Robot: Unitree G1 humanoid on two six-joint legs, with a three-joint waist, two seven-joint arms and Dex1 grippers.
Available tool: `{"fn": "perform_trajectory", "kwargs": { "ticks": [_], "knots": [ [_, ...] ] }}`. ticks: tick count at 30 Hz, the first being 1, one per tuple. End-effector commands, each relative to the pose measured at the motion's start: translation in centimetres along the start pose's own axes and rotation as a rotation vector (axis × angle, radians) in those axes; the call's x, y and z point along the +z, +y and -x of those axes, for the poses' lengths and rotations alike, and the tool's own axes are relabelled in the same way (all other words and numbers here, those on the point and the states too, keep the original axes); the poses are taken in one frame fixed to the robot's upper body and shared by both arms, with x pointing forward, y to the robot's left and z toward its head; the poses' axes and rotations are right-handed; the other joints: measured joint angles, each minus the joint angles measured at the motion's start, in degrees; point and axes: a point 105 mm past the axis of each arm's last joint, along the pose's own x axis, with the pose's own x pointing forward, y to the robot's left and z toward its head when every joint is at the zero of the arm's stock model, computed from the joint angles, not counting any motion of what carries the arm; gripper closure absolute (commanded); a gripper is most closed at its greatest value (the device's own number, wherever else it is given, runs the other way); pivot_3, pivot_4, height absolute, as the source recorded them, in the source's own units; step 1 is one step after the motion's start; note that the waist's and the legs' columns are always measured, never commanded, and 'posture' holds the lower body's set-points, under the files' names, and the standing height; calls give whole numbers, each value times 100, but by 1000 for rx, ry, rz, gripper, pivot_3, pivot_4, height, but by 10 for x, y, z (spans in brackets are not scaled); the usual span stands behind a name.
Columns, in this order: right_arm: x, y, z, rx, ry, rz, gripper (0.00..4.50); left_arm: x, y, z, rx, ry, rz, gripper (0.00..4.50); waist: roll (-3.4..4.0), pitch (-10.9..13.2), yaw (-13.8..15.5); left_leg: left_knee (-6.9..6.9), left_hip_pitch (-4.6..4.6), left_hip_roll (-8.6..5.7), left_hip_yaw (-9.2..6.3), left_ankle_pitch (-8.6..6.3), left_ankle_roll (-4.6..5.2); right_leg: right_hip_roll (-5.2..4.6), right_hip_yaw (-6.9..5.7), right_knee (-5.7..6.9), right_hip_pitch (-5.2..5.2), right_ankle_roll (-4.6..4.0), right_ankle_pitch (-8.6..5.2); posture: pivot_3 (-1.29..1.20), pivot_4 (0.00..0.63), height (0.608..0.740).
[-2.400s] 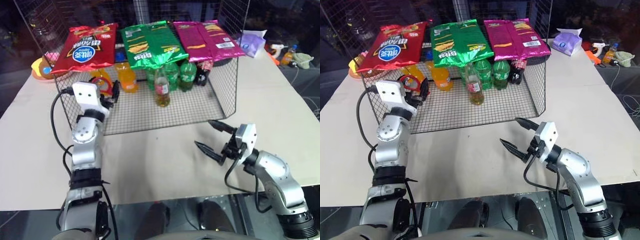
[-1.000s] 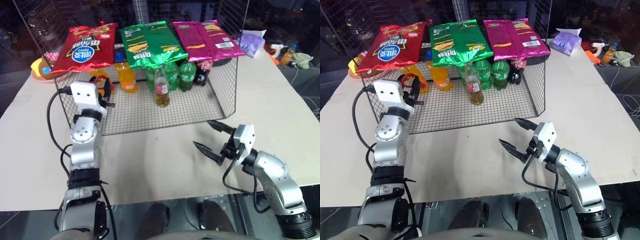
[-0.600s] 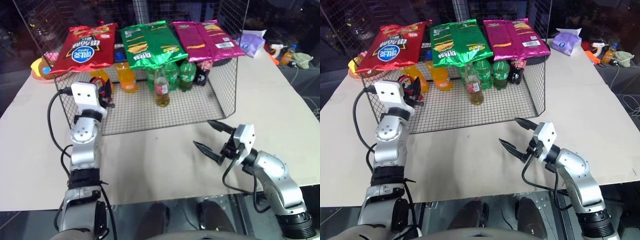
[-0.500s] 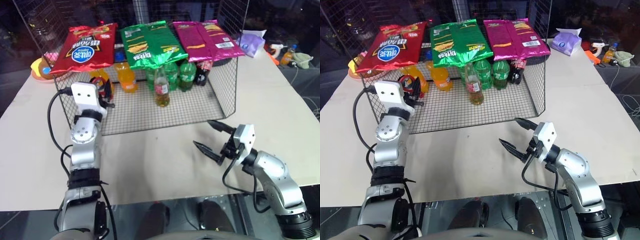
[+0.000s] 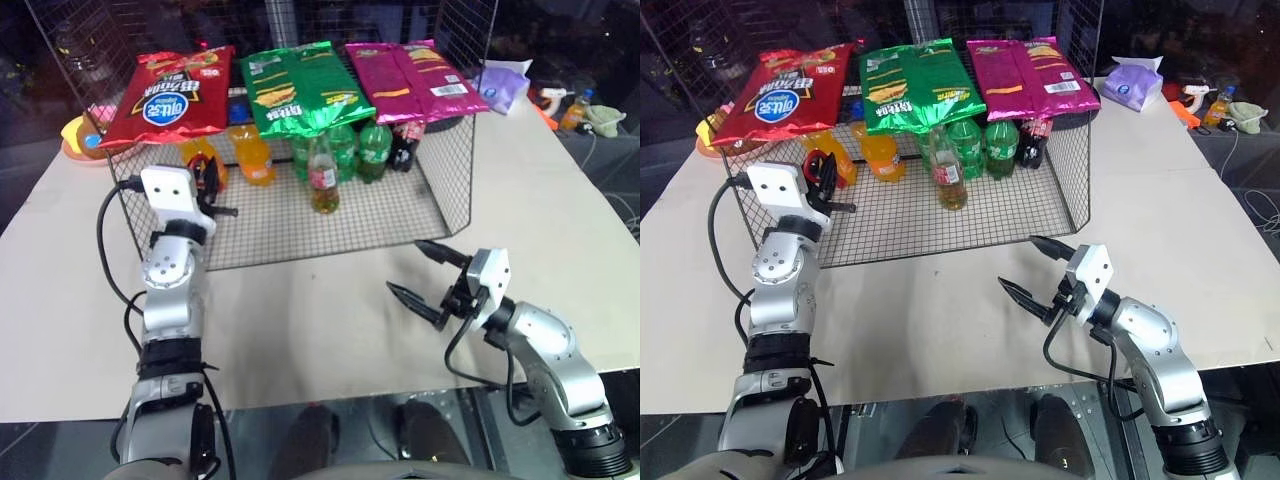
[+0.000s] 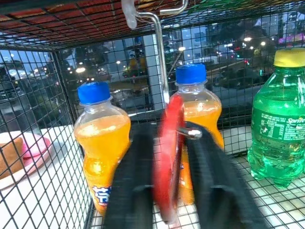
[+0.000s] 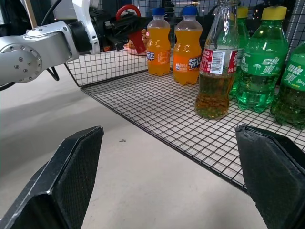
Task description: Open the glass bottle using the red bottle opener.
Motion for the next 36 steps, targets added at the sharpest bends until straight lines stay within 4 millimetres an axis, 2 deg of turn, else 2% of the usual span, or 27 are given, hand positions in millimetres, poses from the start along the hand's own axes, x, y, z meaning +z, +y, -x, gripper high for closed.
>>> {"fn": "perform_trajectory", "kwargs": {
  "ticks": [1, 6, 17, 25, 36],
  "knots": [
    [9, 1, -3, 6, -37, 29, 0, 15, 4, -2, -4, -56, 49, 4462, 0, 0, -5, 0, 0, 0, 1, 0, 0, 0, 1, 1, 0, 0, 0, 0, 150, 740],
    [9, 1, -3, 4, -37, 27, 0, 12, 6, 0, -18, -43, 122, 4462, 0, 0, -3, 1, 0, 0, 1, 0, 0, 0, 1, 2, -1, 0, 0, 0, 150, 740],
    [8, 1, -3, -3, -36, 26, 0, 23, -2, 3, -149, -78, 475, 4462, -1, 0, -7, 9, -2, 0, 0, 0, 0, 1, 1, 7, -1, 0, 0, 0, 150, 740],
    [7, 1, -1, -13, -35, 23, 0, 27, 2, 4, -172, -96, 699, 4462, -2, 1, -7, 16, -3, 0, -1, 0, 0, 2, 0, 9, 0, 0, 0, 0, 150, 740],
    [4, 0, -1, -16, -29, 20, 0, 32, 6, 8, -165, -130, 821, 4462, -3, 1, -5, 23, -4, 0, -2, 0, 0, 3, -1, 12, 0, 0, 0, 0, 150, 740]
  ]
}}
